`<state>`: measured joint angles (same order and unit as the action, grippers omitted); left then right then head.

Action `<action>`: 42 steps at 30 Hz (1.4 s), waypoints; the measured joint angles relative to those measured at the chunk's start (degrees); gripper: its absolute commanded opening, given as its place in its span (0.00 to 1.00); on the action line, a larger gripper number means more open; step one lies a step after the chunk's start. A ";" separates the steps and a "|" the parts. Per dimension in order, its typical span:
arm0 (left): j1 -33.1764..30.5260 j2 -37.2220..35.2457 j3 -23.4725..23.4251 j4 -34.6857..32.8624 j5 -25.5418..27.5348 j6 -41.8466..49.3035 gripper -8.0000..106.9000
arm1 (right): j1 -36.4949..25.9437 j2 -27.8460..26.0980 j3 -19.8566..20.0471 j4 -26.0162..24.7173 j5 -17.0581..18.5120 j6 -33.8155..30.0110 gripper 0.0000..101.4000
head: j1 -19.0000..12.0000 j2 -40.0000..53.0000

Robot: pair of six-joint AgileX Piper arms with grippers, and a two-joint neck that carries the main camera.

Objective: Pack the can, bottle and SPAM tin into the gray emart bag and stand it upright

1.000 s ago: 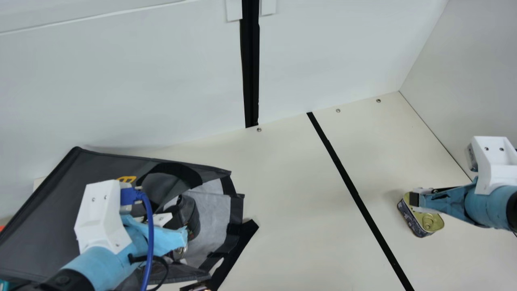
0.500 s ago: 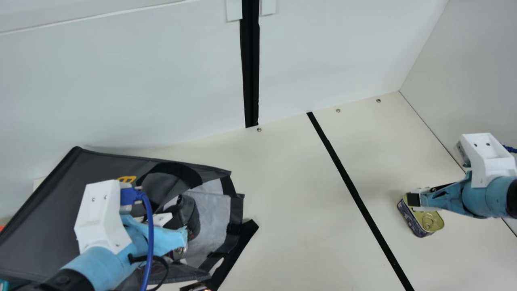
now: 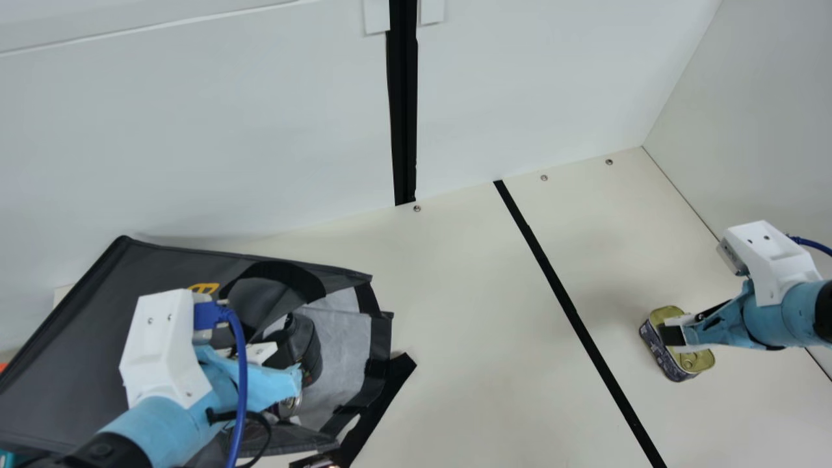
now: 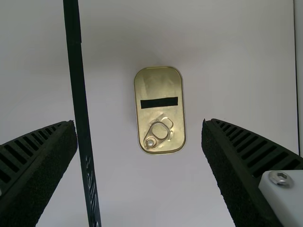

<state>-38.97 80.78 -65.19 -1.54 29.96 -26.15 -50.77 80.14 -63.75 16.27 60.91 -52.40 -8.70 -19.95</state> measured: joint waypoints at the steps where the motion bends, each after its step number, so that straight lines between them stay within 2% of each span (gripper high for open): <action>1: 0.00 0.00 0.00 0.00 0.00 0.00 0.00 | -0.25 0.47 0.00 0.03 0.00 -0.73 0.94 | 0.00 0.00; 8: 0.00 0.00 0.00 0.00 0.00 0.00 0.00 | -1.11 3.69 0.00 0.47 -0.77 -4.83 0.94 | 0.00 0.00; 17: 0.00 0.00 0.00 0.00 0.00 0.00 0.00 | -1.65 7.39 0.40 0.03 -2.39 -6.91 0.94 | 0.00 0.09; 42: 0.00 0.00 0.00 0.00 0.00 0.00 0.00 | 2.60 16.78 1.26 -1.97 -8.39 -2.56 0.94 | 0.00 0.09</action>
<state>-38.97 80.78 -65.19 -1.54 29.96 -26.15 -48.18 96.92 -62.49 14.31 52.51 -54.95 -8.70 -19.86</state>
